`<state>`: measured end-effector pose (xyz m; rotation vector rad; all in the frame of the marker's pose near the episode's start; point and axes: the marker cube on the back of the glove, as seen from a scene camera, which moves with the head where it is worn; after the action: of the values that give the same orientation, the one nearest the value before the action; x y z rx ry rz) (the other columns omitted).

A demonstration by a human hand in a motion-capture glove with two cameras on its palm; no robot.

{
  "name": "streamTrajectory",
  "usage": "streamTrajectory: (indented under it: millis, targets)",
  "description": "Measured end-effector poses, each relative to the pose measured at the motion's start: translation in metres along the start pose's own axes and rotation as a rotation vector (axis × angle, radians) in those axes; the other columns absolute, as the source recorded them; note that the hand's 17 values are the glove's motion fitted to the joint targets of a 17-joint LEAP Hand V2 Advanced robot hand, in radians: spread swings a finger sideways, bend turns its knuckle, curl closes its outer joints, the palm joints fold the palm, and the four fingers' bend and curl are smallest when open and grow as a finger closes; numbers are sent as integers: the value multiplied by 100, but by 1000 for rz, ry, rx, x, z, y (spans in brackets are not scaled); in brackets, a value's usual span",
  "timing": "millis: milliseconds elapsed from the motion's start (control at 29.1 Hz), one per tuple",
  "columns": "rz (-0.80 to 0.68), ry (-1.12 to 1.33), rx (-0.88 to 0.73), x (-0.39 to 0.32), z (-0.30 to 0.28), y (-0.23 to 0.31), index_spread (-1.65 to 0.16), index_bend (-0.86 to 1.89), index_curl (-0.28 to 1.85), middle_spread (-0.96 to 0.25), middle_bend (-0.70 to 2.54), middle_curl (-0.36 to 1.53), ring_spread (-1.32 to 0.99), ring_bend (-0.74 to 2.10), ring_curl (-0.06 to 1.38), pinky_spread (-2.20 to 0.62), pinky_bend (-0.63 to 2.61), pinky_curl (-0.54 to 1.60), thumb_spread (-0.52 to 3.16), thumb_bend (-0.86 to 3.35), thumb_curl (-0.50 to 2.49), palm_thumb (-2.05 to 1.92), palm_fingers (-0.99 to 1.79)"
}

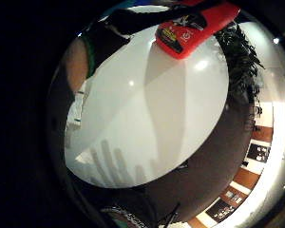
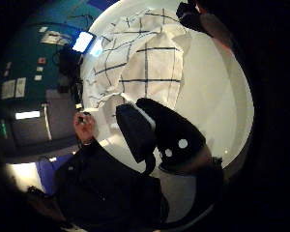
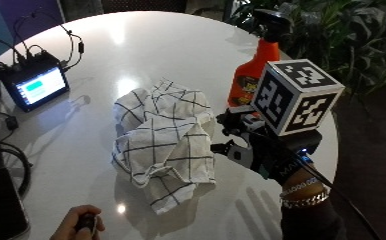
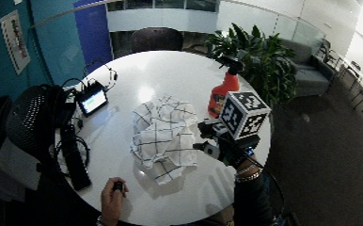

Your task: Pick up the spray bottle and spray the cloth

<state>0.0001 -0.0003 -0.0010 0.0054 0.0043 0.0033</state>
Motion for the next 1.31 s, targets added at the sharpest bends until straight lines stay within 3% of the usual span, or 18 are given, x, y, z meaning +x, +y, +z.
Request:
streamTrajectory:
  millis: [310,757,929,1308]
  targets:
    - [3,-5,6,1,-2,0,-34,24,21,-3,28,17,-3,30,17,22,24,16,82,13,8,28,60]
    - [-20,-16,52,-3,1,-9,-40,19,27,-3,23,24,-4,27,21,26,18,22,107,7,13,32,61]
    - [28,-9,152,3,-11,-20,-39,17,28,-3,21,25,-5,29,23,26,19,24,112,7,15,37,68]
    - [284,-23,484,43,-56,-71,-36,10,26,-8,24,31,-9,47,32,16,20,28,119,9,19,50,96]
